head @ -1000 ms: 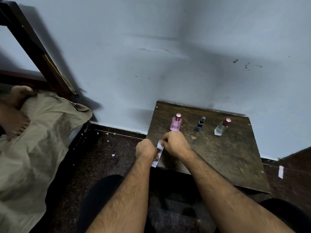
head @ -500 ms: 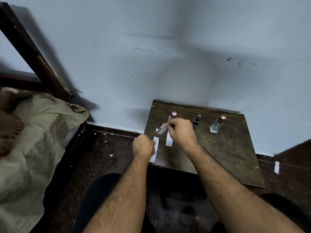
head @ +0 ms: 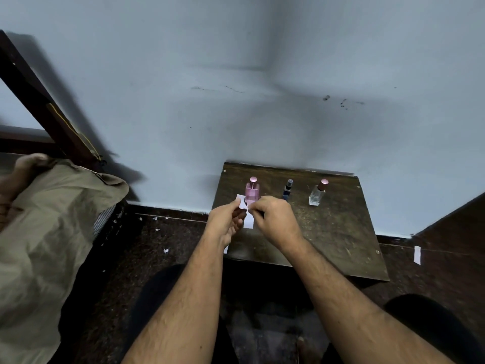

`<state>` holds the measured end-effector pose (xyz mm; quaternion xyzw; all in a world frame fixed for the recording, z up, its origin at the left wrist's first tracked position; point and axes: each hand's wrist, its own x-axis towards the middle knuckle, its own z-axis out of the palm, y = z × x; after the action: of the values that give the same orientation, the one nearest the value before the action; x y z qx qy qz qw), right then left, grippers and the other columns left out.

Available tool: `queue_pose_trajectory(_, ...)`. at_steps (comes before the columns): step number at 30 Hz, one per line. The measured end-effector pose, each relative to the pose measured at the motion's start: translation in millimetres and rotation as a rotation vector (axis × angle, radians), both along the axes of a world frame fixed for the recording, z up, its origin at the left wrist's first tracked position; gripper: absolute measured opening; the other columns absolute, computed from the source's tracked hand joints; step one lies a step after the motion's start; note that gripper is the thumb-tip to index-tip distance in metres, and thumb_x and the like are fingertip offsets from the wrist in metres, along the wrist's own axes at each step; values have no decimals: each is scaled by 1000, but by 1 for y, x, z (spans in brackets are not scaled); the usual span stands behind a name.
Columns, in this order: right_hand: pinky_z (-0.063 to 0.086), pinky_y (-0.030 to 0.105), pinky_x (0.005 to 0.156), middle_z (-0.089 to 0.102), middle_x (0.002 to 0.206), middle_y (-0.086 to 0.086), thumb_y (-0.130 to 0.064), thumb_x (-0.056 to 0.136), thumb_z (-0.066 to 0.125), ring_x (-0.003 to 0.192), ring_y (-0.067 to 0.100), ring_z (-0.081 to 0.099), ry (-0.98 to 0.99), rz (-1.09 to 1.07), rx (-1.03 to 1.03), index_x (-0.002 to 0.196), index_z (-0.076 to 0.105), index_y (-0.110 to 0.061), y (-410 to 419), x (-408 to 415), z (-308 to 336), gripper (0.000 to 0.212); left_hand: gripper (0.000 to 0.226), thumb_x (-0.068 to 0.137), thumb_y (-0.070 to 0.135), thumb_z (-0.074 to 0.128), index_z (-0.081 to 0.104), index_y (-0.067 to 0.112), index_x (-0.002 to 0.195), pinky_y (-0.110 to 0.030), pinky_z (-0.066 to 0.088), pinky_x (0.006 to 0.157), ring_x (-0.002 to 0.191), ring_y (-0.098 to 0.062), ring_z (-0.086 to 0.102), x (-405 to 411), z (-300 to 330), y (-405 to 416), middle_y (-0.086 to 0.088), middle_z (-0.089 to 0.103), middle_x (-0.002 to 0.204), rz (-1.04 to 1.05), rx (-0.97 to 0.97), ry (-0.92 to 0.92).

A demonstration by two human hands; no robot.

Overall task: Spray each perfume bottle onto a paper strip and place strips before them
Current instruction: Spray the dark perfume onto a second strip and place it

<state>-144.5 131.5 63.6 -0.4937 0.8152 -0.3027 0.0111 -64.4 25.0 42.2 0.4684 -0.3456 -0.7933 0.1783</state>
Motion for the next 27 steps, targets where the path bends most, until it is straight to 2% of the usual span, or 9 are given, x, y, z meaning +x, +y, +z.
queue_pose_trajectory(3, 55, 35, 68, 70, 83, 2, -14, 85, 65, 76, 21, 65, 49, 43, 11, 89, 77, -13, 17, -2, 3, 13, 20, 92, 12, 65, 61, 7, 73, -14, 40, 37, 42, -7, 50, -7, 6, 12, -1, 55, 53, -12, -10, -36)
queue_pose_trajectory(6, 55, 35, 67, 69, 82, 3, -13, 84, 66, 76, 22, 65, 79, 60, 12, 90, 77, -12, 34, -6, 6, 13, 16, 93, 15, 64, 65, 7, 79, -14, 39, 35, 48, -8, 46, -15, 10, 25, -3, 56, 61, -24, -41, -95)
queue_pose_trajectory(9, 54, 36, 63, 69, 81, 3, -15, 83, 64, 74, 24, 65, 95, 55, 31, 88, 77, -13, 50, -11, 5, 14, 13, 95, 18, 61, 66, 7, 94, -14, 38, 35, 47, -7, 44, -21, 14, 39, -4, 57, 65, -25, -62, -101)
queue_pose_trajectory(13, 54, 35, 59, 68, 79, 4, -16, 81, 65, 72, 27, 66, 101, 42, 27, 87, 77, -13, 69, -15, -1, 14, 16, 95, 20, 59, 66, 9, 104, -15, 36, 36, 49, -10, 49, -26, 18, 54, -6, 63, 75, -31, -76, -92)
queue_pose_trajectory(18, 55, 35, 60, 69, 79, 4, -15, 80, 65, 72, 27, 67, 92, 25, 16, 88, 77, -14, 83, -21, -12, 15, 10, 94, 21, 62, 66, 13, 98, -18, 34, 38, 56, -11, 51, -30, 19, 65, -5, 65, 78, -48, -99, -108)
queue_pose_trajectory(22, 55, 38, 67, 70, 87, 3, -18, 81, 58, 82, 27, 67, 37, 18, 81, 95, 76, -16, 87, -24, -15, 23, 8, 92, 18, 65, 65, 14, 87, -20, 33, 43, 57, -11, 53, -33, 13, 66, -4, 65, 75, -63, -180, -91)
queue_pose_trajectory(24, 54, 37, 72, 70, 92, 1, -20, 81, 55, 88, 25, 66, -13, -42, 105, 97, 75, -19, 86, -31, -18, 26, 10, 92, 18, 66, 65, 13, 83, -21, 34, 44, 63, -14, 55, -35, 7, 62, -6, 65, 79, -43, -260, -109)
queue_pose_trajectory(27, 54, 37, 84, 72, 100, 2, -17, 82, 56, 95, 24, 66, -142, -221, 106, 102, 75, -19, 82, -45, -25, 27, 15, 91, 16, 66, 65, 14, 76, -15, 35, 39, 68, -15, 53, -37, 0, 56, -10, 65, 83, -26, -355, -130)
